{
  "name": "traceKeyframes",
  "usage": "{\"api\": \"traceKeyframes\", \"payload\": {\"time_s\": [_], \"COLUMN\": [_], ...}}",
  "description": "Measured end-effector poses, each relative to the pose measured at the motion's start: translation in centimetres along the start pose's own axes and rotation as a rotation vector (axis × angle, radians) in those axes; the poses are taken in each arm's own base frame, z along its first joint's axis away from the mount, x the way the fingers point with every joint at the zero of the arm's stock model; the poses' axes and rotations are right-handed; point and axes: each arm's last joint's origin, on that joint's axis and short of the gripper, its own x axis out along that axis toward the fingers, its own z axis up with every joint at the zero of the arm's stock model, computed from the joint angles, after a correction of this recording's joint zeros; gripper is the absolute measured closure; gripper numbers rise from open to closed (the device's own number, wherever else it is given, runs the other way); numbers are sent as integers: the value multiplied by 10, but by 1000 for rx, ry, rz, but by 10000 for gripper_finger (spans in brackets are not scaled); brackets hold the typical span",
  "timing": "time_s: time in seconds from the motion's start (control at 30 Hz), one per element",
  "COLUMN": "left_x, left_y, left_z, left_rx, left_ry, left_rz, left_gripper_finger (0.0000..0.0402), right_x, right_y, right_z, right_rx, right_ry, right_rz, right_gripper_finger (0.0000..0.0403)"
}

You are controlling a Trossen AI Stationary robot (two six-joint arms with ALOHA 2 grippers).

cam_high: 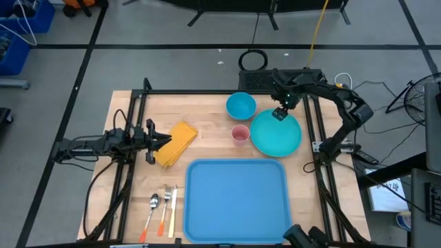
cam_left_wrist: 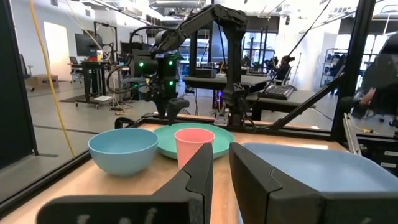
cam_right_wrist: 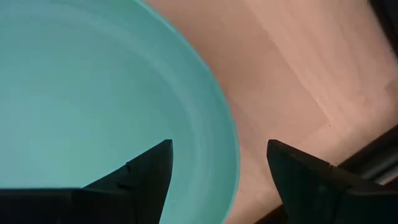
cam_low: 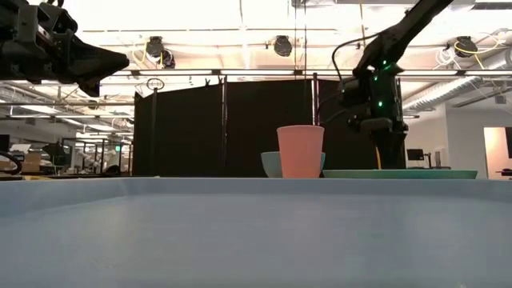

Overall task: Set up tray
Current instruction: Put the green plate on the right side of the blue serving tray

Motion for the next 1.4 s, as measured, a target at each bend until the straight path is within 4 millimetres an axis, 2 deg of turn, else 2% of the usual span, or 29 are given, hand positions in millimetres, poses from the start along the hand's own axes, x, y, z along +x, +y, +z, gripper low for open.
{"api": "traceKeyframes", "payload": {"time_s": [0.43,0.63,0.87,1.2,1.4], "left_x": [0,0,0,0,0], "left_y": [0,0,0,0,0], "left_z": [-2,-2,-2,-2,-2], "left_rx": [-10,-10,-9,-9,-9], "left_ry": [23,22,22,20,20], "left_rz": [1,1,1,3,3], "left_gripper_finger": [346,346,346,346,346], "right_x": [33,40,50,47,47], "right_y": [-16,-18,-16,-15,-15], "right_z": [9,7,-2,-3,-6], "right_rx": [44,27,-44,-49,-73], "right_ry": [95,114,144,140,173], "right_rz": [-11,-2,9,13,29], "right_gripper_finger": [149,170,233,380,393]}}
